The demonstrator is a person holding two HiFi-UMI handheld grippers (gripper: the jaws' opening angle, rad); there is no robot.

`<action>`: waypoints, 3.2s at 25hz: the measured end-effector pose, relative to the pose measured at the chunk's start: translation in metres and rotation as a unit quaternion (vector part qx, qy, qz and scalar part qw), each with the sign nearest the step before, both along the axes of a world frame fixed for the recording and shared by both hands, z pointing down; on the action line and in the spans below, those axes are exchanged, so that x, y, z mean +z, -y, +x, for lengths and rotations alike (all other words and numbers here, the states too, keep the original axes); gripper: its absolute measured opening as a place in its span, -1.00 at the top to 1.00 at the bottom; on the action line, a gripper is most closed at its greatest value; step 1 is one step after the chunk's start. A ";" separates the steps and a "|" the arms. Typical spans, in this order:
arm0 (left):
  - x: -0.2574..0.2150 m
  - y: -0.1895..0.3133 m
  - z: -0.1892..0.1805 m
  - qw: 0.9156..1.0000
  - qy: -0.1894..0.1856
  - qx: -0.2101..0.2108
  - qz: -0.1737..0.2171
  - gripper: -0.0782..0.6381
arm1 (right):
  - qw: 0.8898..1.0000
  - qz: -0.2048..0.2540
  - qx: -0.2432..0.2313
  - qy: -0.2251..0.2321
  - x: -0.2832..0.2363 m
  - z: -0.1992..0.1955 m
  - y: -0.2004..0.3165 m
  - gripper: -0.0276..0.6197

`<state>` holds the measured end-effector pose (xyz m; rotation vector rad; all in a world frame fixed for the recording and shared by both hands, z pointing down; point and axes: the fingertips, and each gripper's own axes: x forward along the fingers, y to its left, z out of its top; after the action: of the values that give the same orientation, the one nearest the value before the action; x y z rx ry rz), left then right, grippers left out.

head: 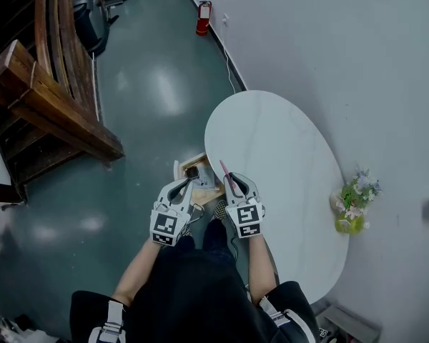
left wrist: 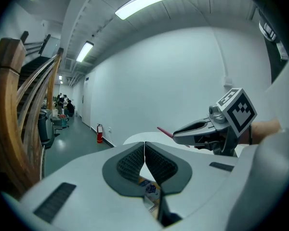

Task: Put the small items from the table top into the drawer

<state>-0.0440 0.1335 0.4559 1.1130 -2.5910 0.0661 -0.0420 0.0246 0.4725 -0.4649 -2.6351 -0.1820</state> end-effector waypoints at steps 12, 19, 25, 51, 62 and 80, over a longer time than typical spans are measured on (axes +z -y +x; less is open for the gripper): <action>0.084 -0.005 -0.015 0.998 -0.059 -0.030 -0.022 0.73 | 0.997 -0.019 -0.040 -0.063 0.074 -0.007 -0.026 0.72; 0.134 -0.005 -0.029 0.994 -0.090 -0.045 -0.029 0.73 | 0.993 -0.028 -0.056 -0.105 0.134 -0.017 -0.046 0.72; 0.173 -0.005 -0.040 0.992 -0.112 -0.049 -0.035 0.73 | 0.988 -0.035 -0.071 -0.131 0.176 -0.026 -0.059 0.72; 0.229 -0.020 -0.039 0.986 -0.149 -0.056 -0.040 0.73 | 0.976 -0.019 -0.088 -0.199 0.309 -0.051 -0.095 0.72; 0.238 -0.031 -0.040 0.984 -0.156 -0.071 -0.040 0.73 | 0.964 -0.002 -0.087 -0.252 0.369 -0.070 -0.099 0.72; 0.236 -0.035 -0.042 0.983 -0.159 -0.076 -0.043 0.73 | 0.962 -0.010 -0.099 -0.255 0.370 -0.067 -0.107 0.27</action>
<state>-0.0864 0.1682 0.6916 0.8186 -2.3515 -0.0333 -0.1093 0.1313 0.8429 -0.6822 -2.0878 -0.0836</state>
